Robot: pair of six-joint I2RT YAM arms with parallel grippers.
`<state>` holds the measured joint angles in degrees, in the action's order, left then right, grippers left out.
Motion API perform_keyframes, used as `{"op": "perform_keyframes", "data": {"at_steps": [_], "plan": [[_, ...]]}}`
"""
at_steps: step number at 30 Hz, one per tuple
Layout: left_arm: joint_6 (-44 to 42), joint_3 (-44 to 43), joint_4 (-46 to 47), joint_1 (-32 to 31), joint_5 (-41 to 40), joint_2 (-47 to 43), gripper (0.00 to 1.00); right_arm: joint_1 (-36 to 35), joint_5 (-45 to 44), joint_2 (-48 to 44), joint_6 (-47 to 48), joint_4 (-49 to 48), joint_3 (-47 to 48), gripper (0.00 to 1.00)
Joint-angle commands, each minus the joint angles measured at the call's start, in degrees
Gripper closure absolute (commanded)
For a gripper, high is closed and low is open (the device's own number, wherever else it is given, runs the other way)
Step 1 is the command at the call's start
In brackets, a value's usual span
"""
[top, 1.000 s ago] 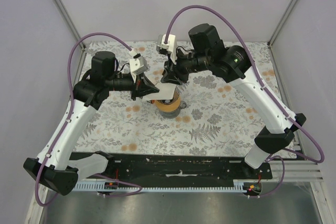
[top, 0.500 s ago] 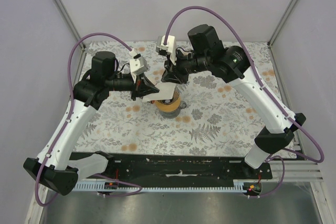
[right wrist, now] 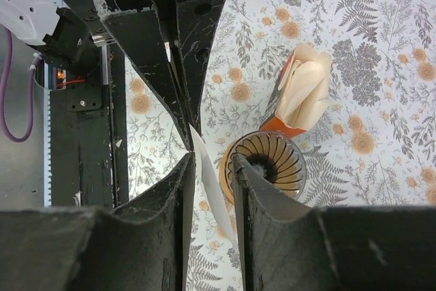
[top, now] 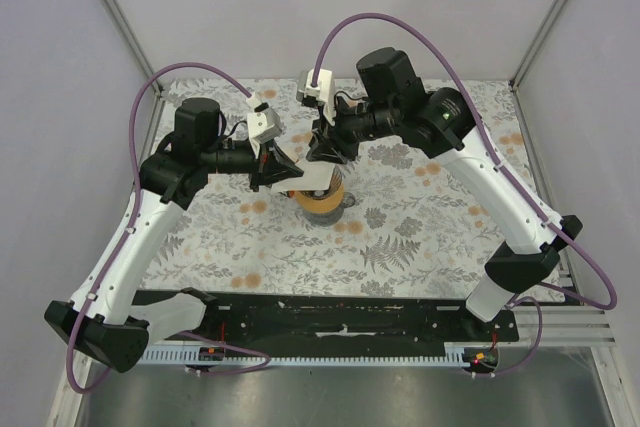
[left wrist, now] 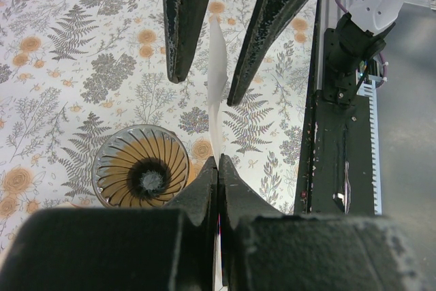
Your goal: Place the coffee filter in the dripper
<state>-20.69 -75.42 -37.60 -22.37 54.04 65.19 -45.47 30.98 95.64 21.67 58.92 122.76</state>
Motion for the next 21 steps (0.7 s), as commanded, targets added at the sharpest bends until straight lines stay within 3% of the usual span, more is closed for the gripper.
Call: {"op": "perform_keyframes", "data": {"at_steps": [1, 7, 21], "plan": [[-1.4, -1.5, 0.6, -0.3, 0.9, -0.9, 0.98, 0.1, -1.2, -0.4, -0.1, 0.3, 0.4, 0.67], [-1.4, -1.5, 0.6, -0.3, 0.9, -0.9, 0.98, 0.1, -1.1, -0.4, -0.6, 0.1, 0.6, 0.81], [-2.8, -1.3, 0.4, -0.4, 1.2, -1.1, 0.98, 0.1, -1.7, 0.6, 0.1, 0.4, 0.3, 0.77]]}}
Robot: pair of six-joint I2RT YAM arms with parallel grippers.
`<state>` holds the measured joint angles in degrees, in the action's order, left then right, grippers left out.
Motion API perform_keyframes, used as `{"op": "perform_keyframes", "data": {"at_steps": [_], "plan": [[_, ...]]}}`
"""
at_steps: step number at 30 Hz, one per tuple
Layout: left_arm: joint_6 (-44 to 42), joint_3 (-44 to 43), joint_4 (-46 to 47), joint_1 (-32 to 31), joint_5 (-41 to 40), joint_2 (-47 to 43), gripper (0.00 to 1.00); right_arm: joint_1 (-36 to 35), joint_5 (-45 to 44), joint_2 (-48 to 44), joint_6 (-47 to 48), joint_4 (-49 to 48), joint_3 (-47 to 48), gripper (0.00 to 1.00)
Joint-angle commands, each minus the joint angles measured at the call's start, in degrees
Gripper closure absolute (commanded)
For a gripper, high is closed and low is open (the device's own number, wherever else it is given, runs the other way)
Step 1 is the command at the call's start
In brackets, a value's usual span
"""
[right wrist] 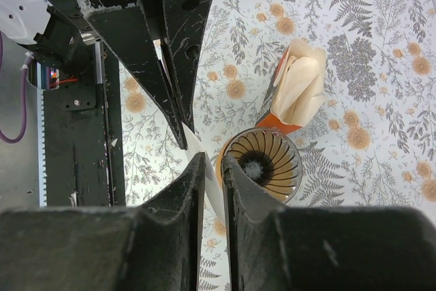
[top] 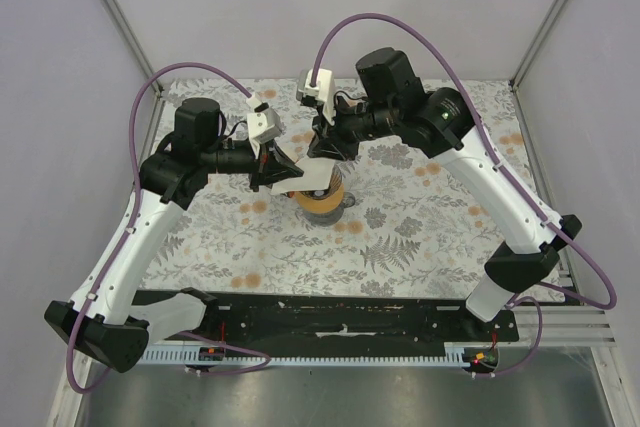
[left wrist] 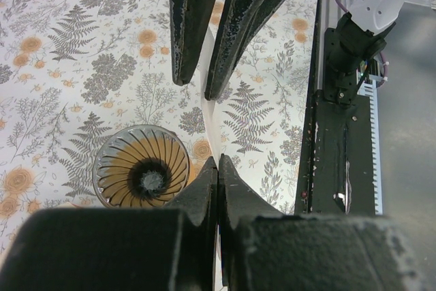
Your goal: Place the coffee filter in the dripper
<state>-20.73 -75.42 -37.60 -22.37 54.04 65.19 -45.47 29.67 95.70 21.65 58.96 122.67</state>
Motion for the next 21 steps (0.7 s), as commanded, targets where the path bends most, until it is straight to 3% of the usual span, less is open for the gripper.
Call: {"op": "perform_keyframes", "data": {"at_steps": [1, 12, 21], "plan": [[-2.8, -1.3, 0.6, -0.3, 1.2, -1.1, 0.98, 0.2, -0.2, 0.5, 0.1, 0.3, 0.4, 0.77], [-7.1, -1.5, -1.7, -0.5, 1.9, -1.3, 0.98, 0.3, -1.1, 0.7, -0.5, 0.3, 0.5, 0.76], [-8.5, -1.6, -2.5, -0.6, 2.1, -1.3, 0.98, 1.2, -0.2, 0.5, -1.1, 0.0, 0.4, 0.86]]}}
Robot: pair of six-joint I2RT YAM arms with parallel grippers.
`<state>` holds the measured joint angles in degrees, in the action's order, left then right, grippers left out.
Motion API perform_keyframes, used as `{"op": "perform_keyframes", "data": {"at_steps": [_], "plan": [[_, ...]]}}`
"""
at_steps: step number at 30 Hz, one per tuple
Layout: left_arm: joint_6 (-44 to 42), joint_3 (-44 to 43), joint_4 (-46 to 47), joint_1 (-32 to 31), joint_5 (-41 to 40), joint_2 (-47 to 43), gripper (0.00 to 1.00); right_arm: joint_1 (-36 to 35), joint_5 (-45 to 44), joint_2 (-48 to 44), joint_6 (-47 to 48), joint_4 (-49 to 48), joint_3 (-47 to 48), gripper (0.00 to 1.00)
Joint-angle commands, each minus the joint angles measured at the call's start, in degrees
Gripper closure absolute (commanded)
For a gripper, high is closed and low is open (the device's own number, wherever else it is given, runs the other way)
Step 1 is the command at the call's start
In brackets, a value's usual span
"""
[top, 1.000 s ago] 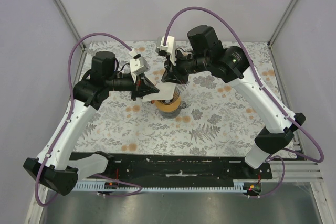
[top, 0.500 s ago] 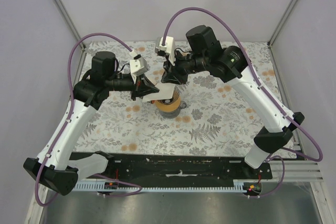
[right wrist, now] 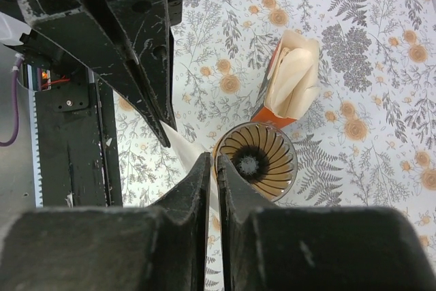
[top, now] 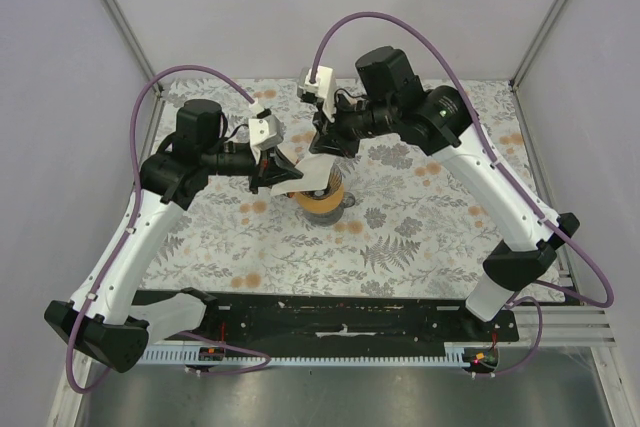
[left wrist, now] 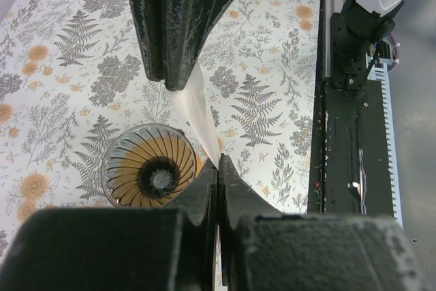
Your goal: Place the coffee filter in the dripper
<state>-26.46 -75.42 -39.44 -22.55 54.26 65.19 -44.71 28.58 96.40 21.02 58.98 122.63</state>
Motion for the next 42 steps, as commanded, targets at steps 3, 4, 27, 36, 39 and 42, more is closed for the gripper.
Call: {"op": "perform_keyframes", "data": {"at_steps": [3, 4, 27, 36, 39, 42], "plan": [[-2.8, -1.4, -0.6, -0.4, 1.8, -1.5, 0.98, 0.3, 2.4, -0.4, 0.1, 0.3, 0.0, 0.84], [-2.8, -1.5, -0.7, -0.4, 1.7, -1.4, 0.98, 0.3, 3.2, -0.6, 0.3, 0.4, -0.1, 0.83], [-3.9, -1.3, -0.7, -0.6, 2.2, -1.6, 0.98, 0.4, 3.9, 0.5, 1.7, 1.4, -1.2, 0.76], [-6.1, -1.6, -2.2, -0.7, 2.8, -1.6, 0.98, 0.4, 4.5, 0.6, 1.9, 1.3, 0.2, 0.92], [-5.9, -1.6, -2.3, -0.7, 2.7, -1.6, 0.98, 0.3, 6.0, 0.5, 2.5, 1.7, 0.2, 1.00], [-6.1, -1.5, -2.3, -0.7, 2.5, -1.7, 0.98, 0.5, 9.0, 0.3, 3.5, 2.0, 0.2, 1.00]]}}
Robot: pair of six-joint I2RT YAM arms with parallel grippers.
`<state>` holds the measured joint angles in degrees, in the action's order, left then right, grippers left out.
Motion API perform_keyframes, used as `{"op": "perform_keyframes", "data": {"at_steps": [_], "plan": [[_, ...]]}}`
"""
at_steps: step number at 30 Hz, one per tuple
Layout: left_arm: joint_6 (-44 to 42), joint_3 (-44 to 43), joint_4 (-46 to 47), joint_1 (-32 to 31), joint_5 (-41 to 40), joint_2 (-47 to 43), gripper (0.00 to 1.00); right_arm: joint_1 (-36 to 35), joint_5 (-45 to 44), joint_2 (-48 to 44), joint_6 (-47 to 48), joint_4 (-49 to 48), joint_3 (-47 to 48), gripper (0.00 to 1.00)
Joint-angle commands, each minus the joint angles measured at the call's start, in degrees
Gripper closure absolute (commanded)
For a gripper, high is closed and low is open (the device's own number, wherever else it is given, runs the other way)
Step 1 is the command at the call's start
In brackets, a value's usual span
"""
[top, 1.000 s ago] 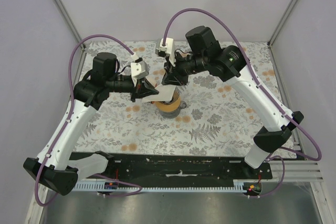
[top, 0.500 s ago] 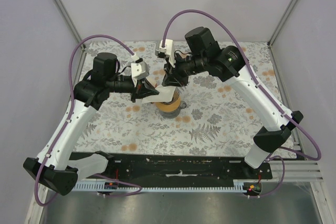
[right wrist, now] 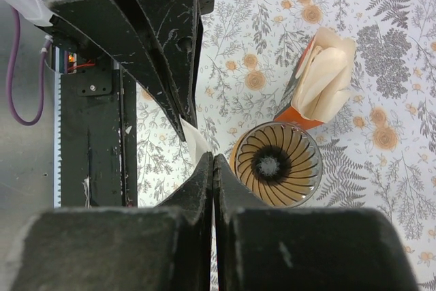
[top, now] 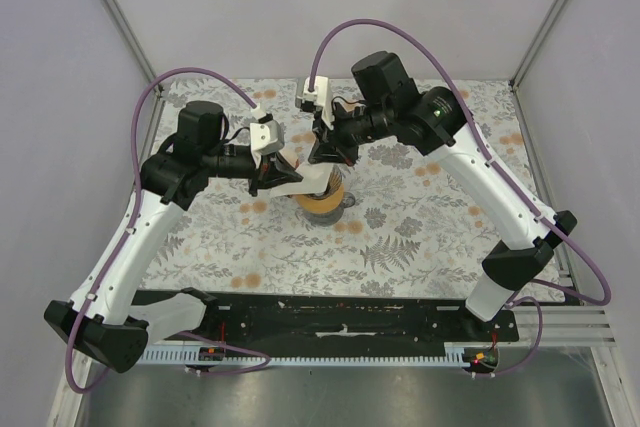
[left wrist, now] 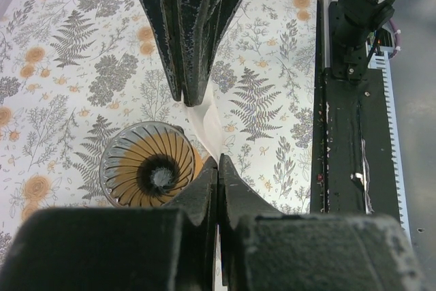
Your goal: Place the coffee filter in the dripper
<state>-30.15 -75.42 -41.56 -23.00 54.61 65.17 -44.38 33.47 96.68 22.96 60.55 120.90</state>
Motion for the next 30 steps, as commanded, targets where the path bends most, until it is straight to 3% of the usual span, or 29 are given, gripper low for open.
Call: {"op": "perform_keyframes", "data": {"at_steps": [1, 8, 11, 15, 20, 30], "plan": [[-2.5, -1.5, -0.2, -0.2, 2.0, -1.7, 0.98, 0.1, 5.0, 0.0, 1.7, 0.6, 1.9, 1.00], [-7.2, -1.7, -2.3, -0.3, -0.6, -1.9, 0.98, 0.1, 5.0, -0.5, 2.9, 1.1, 0.0, 0.99], [-10.1, -2.1, -3.5, -0.3, -0.6, -1.7, 0.98, 0.2, 3.8, -0.1, 2.7, 1.0, 0.3, 0.89], [-13.7, -2.5, -5.3, -0.5, -0.5, -1.5, 0.98, 0.0, 1.1, 0.9, 1.7, 0.3, 2.1, 0.85], [-14.1, -2.7, -5.5, -0.6, -0.4, -1.4, 0.98, 0.1, 1.6, 1.1, 1.8, 0.3, 1.6, 0.85], [-14.0, -2.8, -5.4, -0.6, -0.8, -1.1, 0.98, 0.1, 4.3, 0.2, 3.7, 0.9, -0.7, 0.75]]}}
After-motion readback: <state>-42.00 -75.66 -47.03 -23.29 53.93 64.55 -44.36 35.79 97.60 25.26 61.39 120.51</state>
